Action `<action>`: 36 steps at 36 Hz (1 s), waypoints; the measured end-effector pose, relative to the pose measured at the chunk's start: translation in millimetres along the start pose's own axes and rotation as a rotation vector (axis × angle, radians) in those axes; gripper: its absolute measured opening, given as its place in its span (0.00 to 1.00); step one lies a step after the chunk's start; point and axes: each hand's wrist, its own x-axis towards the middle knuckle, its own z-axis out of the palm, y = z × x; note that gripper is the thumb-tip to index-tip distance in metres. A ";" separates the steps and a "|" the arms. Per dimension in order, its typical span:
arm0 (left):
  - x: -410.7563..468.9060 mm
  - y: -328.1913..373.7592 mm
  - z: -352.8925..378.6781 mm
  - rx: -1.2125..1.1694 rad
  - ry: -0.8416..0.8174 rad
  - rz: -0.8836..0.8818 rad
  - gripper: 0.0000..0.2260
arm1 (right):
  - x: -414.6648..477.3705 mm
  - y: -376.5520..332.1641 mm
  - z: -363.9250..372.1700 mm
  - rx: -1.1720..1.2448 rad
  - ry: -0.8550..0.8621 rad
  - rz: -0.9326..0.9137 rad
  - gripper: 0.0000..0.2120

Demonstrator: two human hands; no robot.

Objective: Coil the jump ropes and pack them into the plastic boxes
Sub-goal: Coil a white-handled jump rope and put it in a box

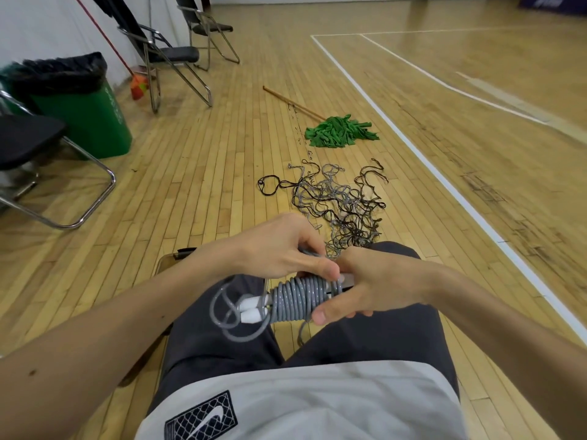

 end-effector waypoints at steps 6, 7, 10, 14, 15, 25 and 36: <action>-3.5 -2.2 -4.4 -0.317 -0.052 -0.018 0.17 | -8.1 -9.6 -5.5 0.088 -0.014 -0.100 0.17; -3.9 -1.3 -4.4 -0.325 -0.054 -0.023 0.16 | -8.8 -10.6 -5.9 0.088 -0.022 -0.111 0.16; -5.7 1.1 -5.6 -0.262 -0.075 -0.057 0.16 | -10.3 -9.4 -6.0 0.027 -0.024 -0.100 0.17; -9.9 -2.7 -5.1 -0.052 -0.087 -0.119 0.18 | -10.0 -3.7 -4.2 -0.140 -0.044 -0.018 0.17; -10.5 -4.5 -3.4 -0.032 -0.092 -0.119 0.20 | -10.7 -4.2 -3.9 -0.135 -0.070 -0.015 0.15; -5.9 -17.7 0.4 -0.291 0.023 0.074 0.23 | -12.1 -8.0 -5.9 0.231 -0.124 -0.274 0.15; -15.8 -49.7 23.7 -0.567 0.192 -0.218 0.13 | -10.6 -1.1 -18.9 0.465 0.196 -0.220 0.15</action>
